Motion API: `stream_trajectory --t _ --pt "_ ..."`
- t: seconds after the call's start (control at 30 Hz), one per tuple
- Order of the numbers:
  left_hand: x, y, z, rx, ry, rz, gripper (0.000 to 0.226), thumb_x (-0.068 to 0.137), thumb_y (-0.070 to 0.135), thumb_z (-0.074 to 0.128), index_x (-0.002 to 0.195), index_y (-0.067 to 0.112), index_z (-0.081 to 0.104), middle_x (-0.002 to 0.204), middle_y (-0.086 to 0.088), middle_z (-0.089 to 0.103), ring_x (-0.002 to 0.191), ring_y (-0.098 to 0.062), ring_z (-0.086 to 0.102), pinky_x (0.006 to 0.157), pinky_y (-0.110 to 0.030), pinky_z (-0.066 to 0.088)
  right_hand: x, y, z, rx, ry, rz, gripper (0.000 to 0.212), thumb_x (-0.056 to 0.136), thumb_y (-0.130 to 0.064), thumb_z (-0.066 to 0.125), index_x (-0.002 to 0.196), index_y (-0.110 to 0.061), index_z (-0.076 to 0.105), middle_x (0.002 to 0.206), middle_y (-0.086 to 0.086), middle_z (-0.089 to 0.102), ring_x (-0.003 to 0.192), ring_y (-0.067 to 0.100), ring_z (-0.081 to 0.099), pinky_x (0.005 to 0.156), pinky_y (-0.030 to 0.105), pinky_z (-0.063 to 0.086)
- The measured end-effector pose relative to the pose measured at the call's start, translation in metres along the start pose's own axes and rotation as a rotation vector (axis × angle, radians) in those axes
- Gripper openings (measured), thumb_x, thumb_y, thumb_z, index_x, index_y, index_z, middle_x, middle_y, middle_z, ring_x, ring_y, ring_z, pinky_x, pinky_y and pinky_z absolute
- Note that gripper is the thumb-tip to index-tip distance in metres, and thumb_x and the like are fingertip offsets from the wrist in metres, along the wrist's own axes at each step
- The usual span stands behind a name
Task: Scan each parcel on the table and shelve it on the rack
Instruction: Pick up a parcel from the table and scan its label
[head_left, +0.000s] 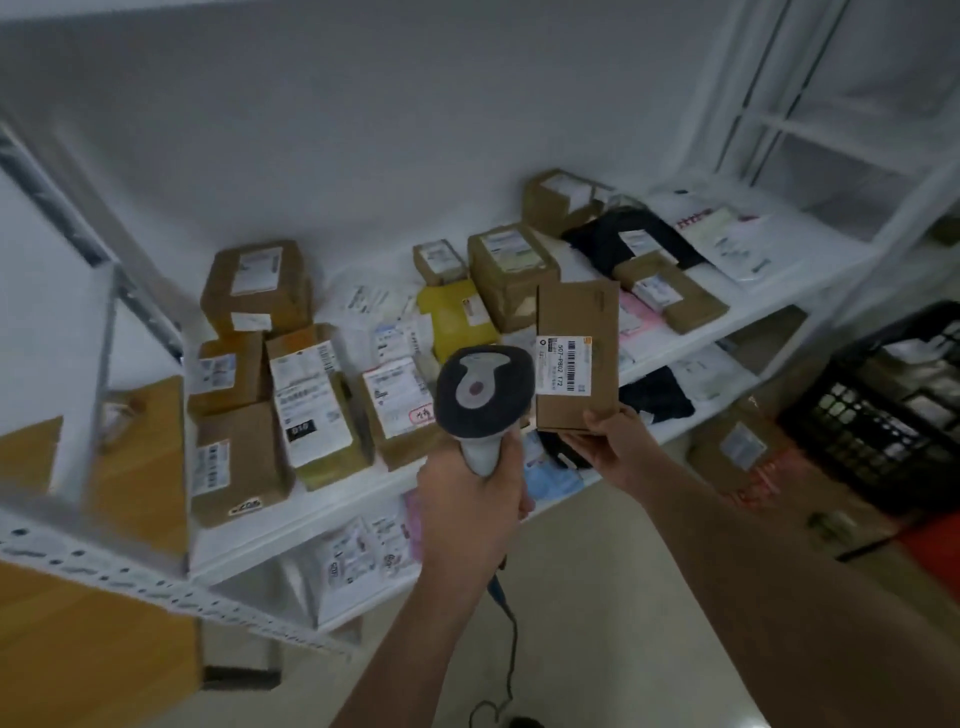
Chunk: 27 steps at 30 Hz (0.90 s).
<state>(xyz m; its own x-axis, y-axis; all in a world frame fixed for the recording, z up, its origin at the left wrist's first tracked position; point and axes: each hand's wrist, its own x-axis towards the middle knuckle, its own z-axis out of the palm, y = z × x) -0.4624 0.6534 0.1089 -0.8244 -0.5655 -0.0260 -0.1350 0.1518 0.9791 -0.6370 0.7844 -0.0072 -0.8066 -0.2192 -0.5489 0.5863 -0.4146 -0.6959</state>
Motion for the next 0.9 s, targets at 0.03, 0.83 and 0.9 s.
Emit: stream_trajectory --t 0.03,0.83,0.9 --pt "0.007 0.003 0.013 -0.004 -0.016 0.006 0.038 0.094 0.019 0.062 0.064 -0.003 0.062 0.046 -0.006 0.060 0.037 -0.013 0.058 0.045 -0.026 0.052 0.008 -0.011 -0.007 0.013 0.019 -0.008 0.034 0.095 0.009 0.047 0.126 -0.004 0.045 0.122 0.018 0.060 0.097 0.036 0.065 0.075 0.045 0.058" --pt "0.116 0.031 0.367 0.004 -0.157 -0.159 0.035 0.093 0.024 0.064 0.076 -0.006 0.062 0.053 -0.013 0.063 0.040 -0.014 0.059 0.043 -0.023 0.051 0.195 -0.268 -0.225 -0.305 0.575 -0.216 0.045 0.099 -0.006 0.048 0.138 -0.027 0.042 0.128 0.002 0.051 0.107 0.025 0.059 0.062 0.029 0.057" --pt "0.116 0.032 0.387 0.010 -0.126 -0.191 0.029 0.092 0.022 0.065 0.074 0.000 0.061 0.048 -0.006 0.061 0.041 -0.015 0.060 0.044 -0.026 0.053 0.218 -0.279 -0.235 -0.369 0.501 -0.185 0.041 0.100 -0.008 0.047 0.137 -0.026 0.045 0.121 -0.001 0.050 0.102 0.022 0.058 0.058 0.026 0.054"
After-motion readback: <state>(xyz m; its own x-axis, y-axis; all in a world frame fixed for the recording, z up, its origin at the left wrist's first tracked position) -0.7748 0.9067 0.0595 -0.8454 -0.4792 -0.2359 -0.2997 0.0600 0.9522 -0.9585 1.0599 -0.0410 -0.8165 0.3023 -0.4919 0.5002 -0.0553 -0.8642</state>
